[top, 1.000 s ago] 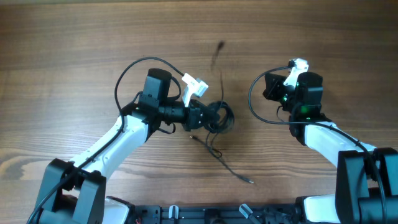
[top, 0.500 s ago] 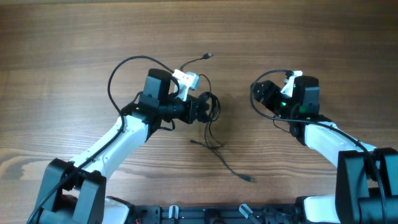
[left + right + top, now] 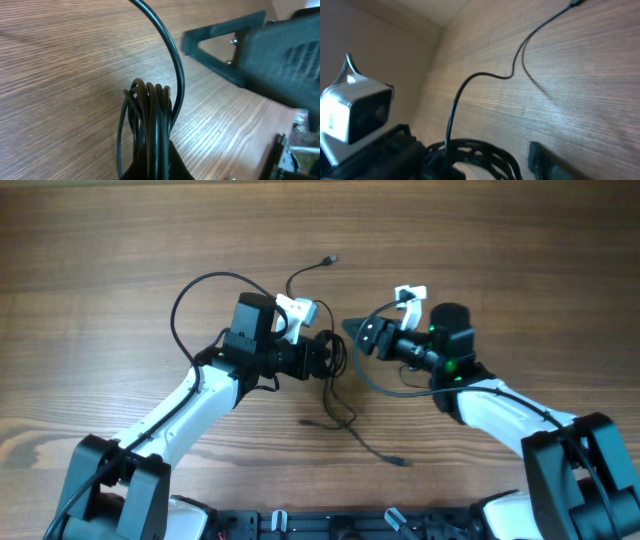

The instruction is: Untangle cables

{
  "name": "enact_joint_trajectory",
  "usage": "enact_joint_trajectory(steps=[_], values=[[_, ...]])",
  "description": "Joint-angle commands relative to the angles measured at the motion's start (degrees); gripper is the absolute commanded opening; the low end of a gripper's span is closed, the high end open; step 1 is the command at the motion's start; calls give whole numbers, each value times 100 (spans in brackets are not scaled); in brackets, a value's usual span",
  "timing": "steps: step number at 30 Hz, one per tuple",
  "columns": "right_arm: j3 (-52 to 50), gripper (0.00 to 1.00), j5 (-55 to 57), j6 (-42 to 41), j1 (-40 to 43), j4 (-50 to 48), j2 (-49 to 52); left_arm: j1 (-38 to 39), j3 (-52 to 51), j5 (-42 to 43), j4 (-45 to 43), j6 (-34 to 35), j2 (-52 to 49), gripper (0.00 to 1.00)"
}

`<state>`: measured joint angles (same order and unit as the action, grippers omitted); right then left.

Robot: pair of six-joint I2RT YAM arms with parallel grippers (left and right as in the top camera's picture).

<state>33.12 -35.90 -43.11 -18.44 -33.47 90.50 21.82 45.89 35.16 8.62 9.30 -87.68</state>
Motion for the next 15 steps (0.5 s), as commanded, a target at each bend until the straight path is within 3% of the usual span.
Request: enact_joint_trajectory(steps=[1,7,10,11,12,15], values=[[52,58,730,240,-356,-42,55,20,20,492,7,-289,28,4],[52,56,1176,98,-713,-210,55,83,20,535,-4,-310,28,4],[52,29,1388,-57,-710,-337,59,243,20,535,-4,-308,28,4],[52,10,1565,-57,-710,-313,59,317,20,533,-15,-306,31,4],[52,4,1794,-57,-708,-214,59,348,20,531,-55,-306,31,4],[52,4,2271,-518,-654,275,59,205,22,529,-68,-232,76,4]])
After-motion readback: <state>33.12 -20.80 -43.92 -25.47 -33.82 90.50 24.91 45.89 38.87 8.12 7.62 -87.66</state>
